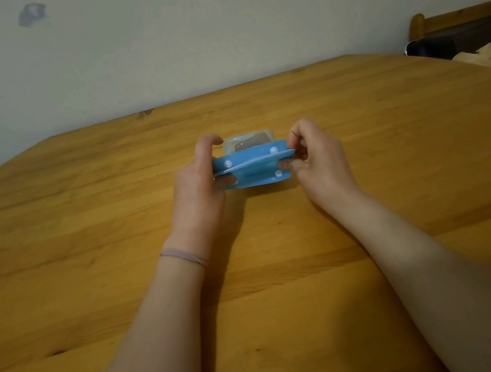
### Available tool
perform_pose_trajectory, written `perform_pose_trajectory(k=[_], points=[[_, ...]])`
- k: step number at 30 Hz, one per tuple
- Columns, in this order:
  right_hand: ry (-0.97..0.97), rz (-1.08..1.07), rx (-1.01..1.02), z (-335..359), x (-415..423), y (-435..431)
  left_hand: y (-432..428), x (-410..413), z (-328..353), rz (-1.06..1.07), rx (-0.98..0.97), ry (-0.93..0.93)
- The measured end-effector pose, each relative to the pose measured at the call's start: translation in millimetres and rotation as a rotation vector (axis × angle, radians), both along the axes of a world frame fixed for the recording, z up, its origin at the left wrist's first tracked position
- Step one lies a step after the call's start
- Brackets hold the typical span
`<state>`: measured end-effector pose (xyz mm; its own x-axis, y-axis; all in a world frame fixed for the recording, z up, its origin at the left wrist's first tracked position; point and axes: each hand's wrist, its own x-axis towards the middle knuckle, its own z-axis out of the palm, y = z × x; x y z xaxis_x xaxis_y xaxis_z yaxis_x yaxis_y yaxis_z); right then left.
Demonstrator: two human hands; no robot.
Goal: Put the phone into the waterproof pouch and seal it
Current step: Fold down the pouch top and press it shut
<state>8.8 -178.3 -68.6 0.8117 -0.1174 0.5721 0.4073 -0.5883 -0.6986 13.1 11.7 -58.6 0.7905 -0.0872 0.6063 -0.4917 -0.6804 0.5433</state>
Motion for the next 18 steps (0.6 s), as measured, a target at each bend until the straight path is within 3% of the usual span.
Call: perform_pose_trajectory(k=[5, 9, 13, 18], points=[[0.018, 0.008, 0.109, 2, 1, 4, -3, 2, -5, 0.069, -0.189, 0.011], [0.057, 0.039, 0.271, 4, 0, 7, -19, 1, -7, 0.116, -0.589, 0.344], [0.088, 0.133, 0.472, 9, -3, 15, -35, -4, -5, -0.186, -1.090, 0.764], [0.158, 0.246, 0.762, 6, -9, 30, -43, -11, 3, -0.485, -1.179, 0.965]])
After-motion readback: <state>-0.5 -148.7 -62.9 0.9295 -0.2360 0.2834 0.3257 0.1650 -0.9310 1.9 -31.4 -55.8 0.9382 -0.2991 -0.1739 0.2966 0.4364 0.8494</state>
